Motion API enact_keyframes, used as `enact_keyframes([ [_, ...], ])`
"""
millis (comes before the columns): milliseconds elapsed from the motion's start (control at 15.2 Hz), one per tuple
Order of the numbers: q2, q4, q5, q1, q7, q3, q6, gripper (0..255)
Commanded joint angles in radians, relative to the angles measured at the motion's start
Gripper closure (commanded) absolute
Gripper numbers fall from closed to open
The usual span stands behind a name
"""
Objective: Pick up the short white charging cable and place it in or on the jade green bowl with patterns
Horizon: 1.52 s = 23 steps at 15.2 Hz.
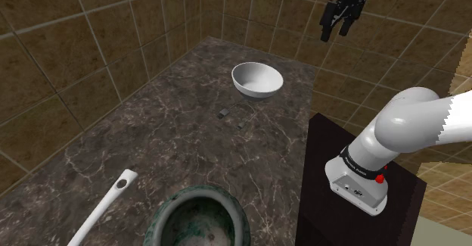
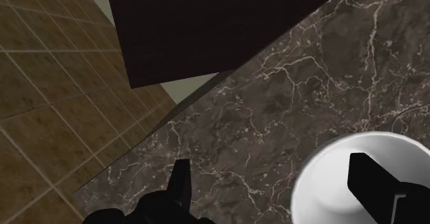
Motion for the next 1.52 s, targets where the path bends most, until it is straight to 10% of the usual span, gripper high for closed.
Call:
enact_keyframes([
  [0,0.000,0.000,0.000,0.000,0.000,0.000,0.000,0],
  [1452,0.409,-0.092,0.203,0.122,0.395,0.388,0.580,0],
])
